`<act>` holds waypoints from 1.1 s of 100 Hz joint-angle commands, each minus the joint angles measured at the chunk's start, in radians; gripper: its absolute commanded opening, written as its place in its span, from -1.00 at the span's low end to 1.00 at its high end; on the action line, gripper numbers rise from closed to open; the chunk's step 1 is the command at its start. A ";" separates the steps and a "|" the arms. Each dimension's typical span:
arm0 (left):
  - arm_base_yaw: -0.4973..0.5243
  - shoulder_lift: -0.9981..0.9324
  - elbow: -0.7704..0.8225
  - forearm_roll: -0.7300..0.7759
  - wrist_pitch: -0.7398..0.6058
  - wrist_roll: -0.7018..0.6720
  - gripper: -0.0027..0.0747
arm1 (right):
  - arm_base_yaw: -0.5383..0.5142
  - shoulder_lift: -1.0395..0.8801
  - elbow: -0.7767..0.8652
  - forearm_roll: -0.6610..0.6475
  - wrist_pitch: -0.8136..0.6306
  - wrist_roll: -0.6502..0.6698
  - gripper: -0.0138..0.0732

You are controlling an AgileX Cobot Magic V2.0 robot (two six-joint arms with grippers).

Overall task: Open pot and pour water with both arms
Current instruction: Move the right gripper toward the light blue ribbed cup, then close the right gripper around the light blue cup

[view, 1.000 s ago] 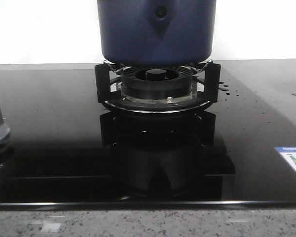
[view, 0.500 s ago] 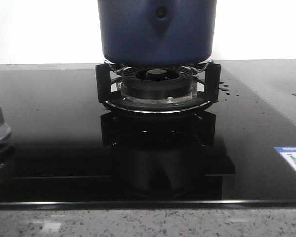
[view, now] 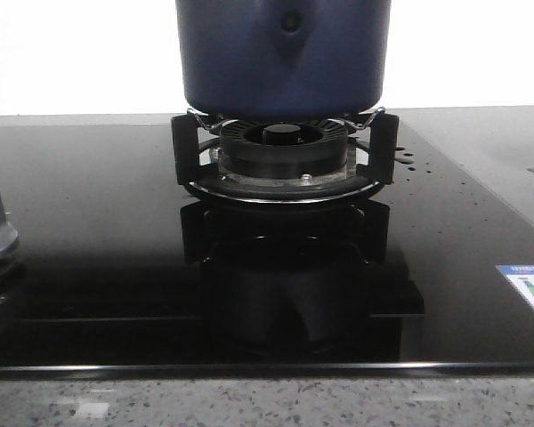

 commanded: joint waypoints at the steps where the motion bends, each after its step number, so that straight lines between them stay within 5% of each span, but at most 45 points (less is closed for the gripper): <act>1: 0.001 -0.031 -0.029 -0.122 -0.029 0.012 -0.22 | -0.006 0.035 -0.028 0.047 -0.126 0.000 0.71; 110: -0.001 -0.031 -0.029 -0.141 -0.022 0.016 -0.22 | -0.006 0.463 -0.030 0.072 -0.559 0.020 0.71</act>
